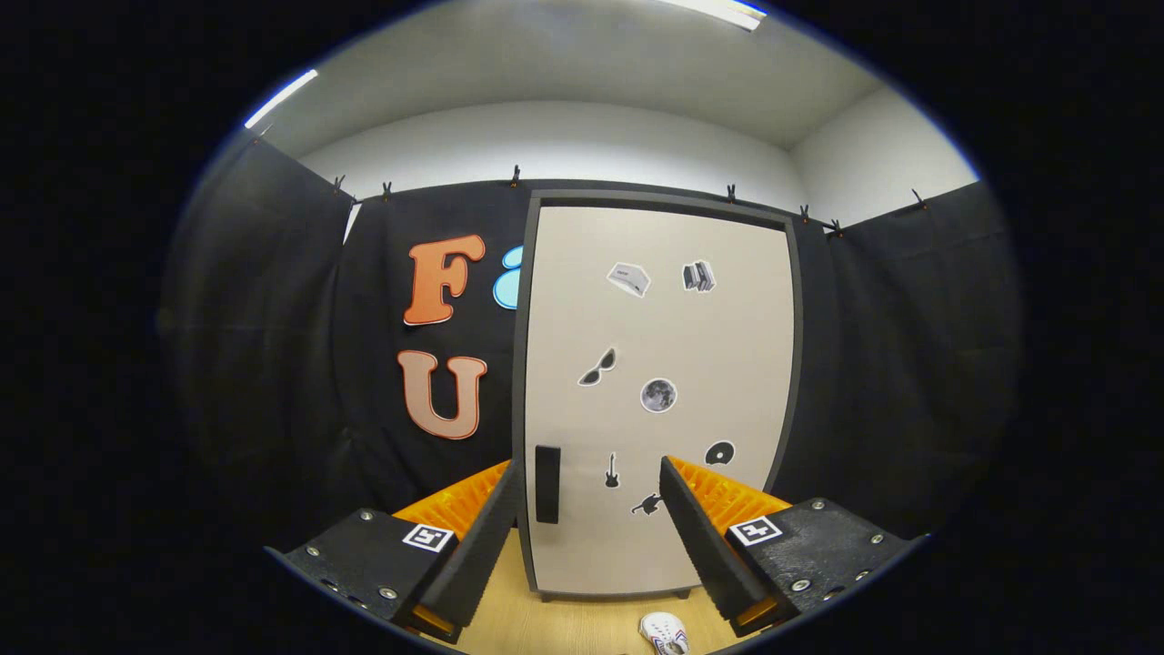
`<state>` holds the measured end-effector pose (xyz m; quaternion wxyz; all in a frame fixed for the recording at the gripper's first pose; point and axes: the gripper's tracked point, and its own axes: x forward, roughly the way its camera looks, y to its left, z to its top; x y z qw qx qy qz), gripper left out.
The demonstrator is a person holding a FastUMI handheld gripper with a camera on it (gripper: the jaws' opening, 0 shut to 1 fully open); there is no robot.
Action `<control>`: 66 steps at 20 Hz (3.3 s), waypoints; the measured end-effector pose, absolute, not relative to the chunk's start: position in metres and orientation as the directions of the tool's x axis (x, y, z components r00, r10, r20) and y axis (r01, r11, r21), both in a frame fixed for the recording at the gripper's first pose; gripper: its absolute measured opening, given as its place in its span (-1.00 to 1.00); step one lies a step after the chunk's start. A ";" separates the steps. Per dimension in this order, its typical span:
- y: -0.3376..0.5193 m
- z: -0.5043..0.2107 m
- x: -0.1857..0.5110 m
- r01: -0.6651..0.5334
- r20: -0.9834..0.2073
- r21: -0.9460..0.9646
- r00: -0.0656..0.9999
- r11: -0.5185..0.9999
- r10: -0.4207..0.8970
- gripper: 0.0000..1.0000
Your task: Open the shoe cabinet door, grab the shoes and put them into the shoe cabinet, then close the shoe cabinet door.
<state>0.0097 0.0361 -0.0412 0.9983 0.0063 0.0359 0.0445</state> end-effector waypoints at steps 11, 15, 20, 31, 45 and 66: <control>0.093 -0.106 0.060 -0.133 -0.155 -0.029 0.980 0.991 0.127 0.87; 0.096 -0.136 0.101 -0.090 -0.184 -0.035 0.979 0.995 0.082 0.83; 0.095 -0.163 0.148 -0.041 -0.219 0.014 0.975 0.999 0.043 0.78; 0.110 -0.186 0.183 -0.035 -0.255 0.035 0.966 0.999 0.042 0.30; 0.099 -0.184 0.143 -0.103 -0.257 0.044 0.960 0.994 0.111 -0.44; -0.018 -0.178 0.016 -0.121 -0.217 0.056 0.968 0.991 0.130 -0.46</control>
